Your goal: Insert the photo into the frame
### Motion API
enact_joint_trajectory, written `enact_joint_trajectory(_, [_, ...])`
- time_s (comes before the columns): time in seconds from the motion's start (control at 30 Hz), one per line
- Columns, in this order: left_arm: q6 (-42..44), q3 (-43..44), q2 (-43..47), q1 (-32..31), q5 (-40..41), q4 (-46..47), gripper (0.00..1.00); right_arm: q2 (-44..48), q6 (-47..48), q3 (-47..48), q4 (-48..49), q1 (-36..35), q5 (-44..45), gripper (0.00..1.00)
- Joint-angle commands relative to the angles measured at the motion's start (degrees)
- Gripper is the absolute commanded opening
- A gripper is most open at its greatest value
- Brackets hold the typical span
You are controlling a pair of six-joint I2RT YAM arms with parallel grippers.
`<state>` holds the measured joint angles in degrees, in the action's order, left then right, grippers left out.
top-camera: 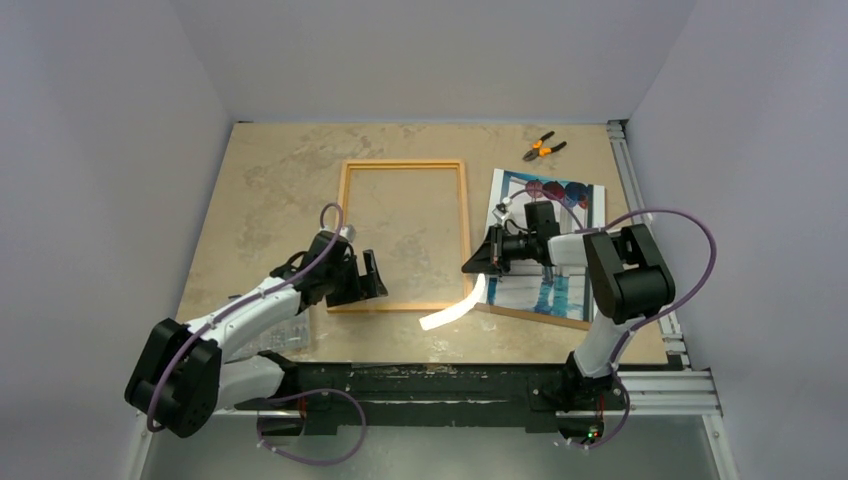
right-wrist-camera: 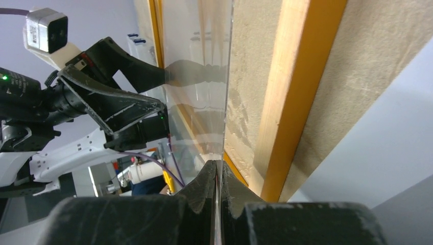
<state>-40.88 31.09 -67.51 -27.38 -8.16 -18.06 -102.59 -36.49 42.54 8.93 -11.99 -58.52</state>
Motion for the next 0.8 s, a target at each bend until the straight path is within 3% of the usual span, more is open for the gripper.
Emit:
enact_joint_trajectory(0.0, [0.34,-0.51,1.83,0.25,-1.24,-0.99,0.85,4.86,0.54,0.73,-0.69,-0.47,-0.76,0.0])
enact_joint_trajectory(0.4, [1.72,3.15,14.98,0.26,-0.58,-7.48,0.87,21.51,4.18,7.11,-19.53,-0.49,10.92,0.0])
enact_joint_trajectory(0.77, [1.95,6.53,12.69,0.08,-2.56,-7.16,0.86,37.39,5.93,18.67,-38.93,-0.33,30.55,0.0])
